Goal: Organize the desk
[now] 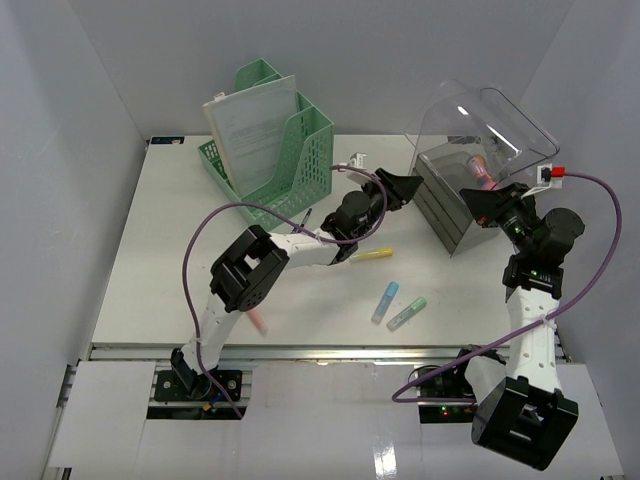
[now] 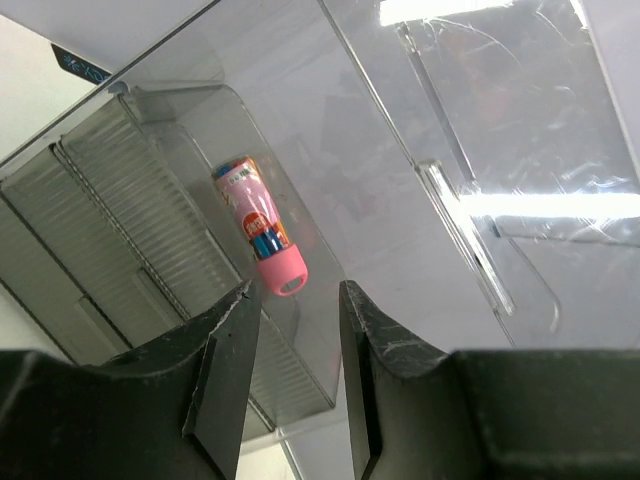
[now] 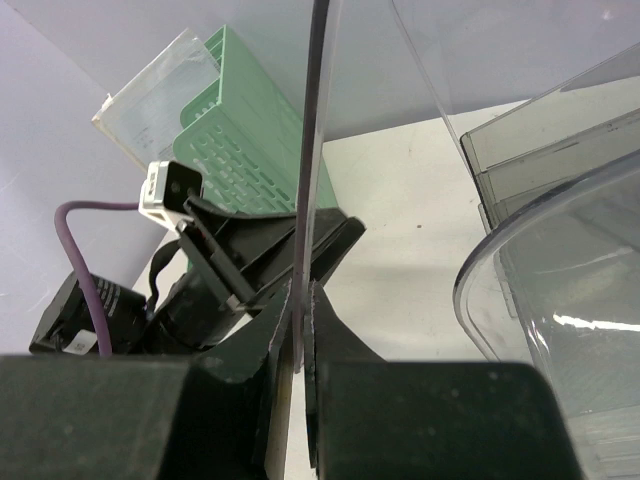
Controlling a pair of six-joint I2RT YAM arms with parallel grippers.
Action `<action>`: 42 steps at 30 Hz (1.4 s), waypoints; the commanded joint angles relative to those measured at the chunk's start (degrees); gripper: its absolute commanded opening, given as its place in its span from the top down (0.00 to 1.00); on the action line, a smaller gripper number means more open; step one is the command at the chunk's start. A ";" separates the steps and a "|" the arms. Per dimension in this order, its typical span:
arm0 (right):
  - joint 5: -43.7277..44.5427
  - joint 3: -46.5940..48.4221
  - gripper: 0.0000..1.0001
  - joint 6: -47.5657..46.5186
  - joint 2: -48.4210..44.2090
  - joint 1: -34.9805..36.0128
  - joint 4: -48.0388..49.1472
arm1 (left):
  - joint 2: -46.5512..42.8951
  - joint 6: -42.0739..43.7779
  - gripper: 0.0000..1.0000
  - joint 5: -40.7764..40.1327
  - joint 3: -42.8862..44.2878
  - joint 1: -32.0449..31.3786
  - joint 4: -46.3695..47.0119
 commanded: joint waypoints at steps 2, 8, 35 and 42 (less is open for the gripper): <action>0.10 2.87 0.92 -3.14 -2.64 -0.18 4.69 | -2.94 -2.70 0.52 4.13 -5.91 0.92 8.49; 0.24 2.82 0.92 -4.67 -3.22 -0.18 2.99 | -1.38 -2.37 0.46 6.99 -0.94 1.22 6.73; 3.56 0.49 0.39 -15.32 -9.69 -0.22 -8.74 | 2.89 -2.01 0.36 15.39 5.53 3.77 6.60; 13.02 -1.62 0.03 -25.02 -17.18 -1.21 -19.27 | 2.55 -3.34 0.36 15.07 2.39 4.49 7.03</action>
